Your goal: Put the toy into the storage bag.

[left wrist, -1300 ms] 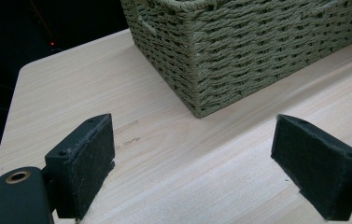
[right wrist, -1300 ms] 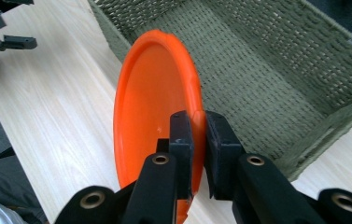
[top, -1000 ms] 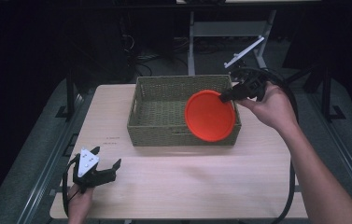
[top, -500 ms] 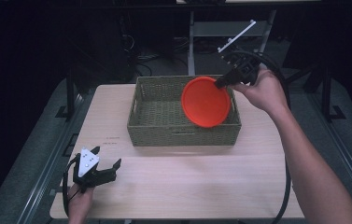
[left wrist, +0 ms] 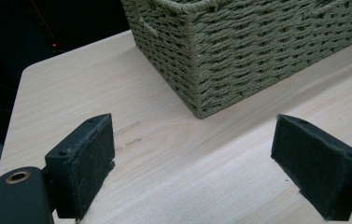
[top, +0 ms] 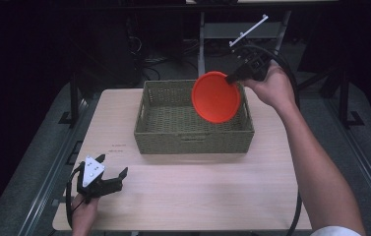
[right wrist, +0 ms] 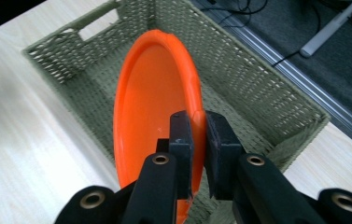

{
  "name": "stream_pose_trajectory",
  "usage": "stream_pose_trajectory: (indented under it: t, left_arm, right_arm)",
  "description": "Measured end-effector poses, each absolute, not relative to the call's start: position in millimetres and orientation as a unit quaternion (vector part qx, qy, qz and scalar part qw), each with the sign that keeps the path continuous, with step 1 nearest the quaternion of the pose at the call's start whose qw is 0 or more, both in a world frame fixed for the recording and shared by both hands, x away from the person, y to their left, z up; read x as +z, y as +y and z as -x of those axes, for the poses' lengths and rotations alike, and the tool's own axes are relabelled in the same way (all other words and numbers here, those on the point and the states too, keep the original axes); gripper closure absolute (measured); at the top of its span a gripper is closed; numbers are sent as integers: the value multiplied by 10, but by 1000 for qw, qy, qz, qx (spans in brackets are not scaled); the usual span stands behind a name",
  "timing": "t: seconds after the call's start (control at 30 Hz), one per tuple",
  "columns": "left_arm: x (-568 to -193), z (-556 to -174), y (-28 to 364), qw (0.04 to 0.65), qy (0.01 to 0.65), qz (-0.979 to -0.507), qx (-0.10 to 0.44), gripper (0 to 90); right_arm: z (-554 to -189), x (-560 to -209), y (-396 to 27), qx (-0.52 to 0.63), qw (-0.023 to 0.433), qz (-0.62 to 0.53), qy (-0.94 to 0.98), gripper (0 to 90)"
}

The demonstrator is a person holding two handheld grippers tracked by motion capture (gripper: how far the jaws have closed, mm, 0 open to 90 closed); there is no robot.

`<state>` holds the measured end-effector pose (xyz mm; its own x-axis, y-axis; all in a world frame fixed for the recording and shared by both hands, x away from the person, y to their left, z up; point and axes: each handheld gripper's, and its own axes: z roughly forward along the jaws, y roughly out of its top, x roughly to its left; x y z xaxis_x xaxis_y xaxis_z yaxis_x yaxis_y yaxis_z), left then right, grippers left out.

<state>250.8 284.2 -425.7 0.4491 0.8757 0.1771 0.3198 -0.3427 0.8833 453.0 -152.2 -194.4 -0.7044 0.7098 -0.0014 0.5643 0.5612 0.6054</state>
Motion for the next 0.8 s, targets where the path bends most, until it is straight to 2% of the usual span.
stream_pose_trajectory:
  t: [0.5, 0.8]
  left_arm:
    - [-4256, -2511, 2834, 414, 396, -746, 340, 128]
    - [-4255, -2519, 2830, 412, 395, -748, 340, 128]
  right_arm:
    - [-4822, -2058, -1533, 297, 127, -388, 863, 819]
    - [-4941, -2250, -1592, 302, 116, -409, 853, 819]
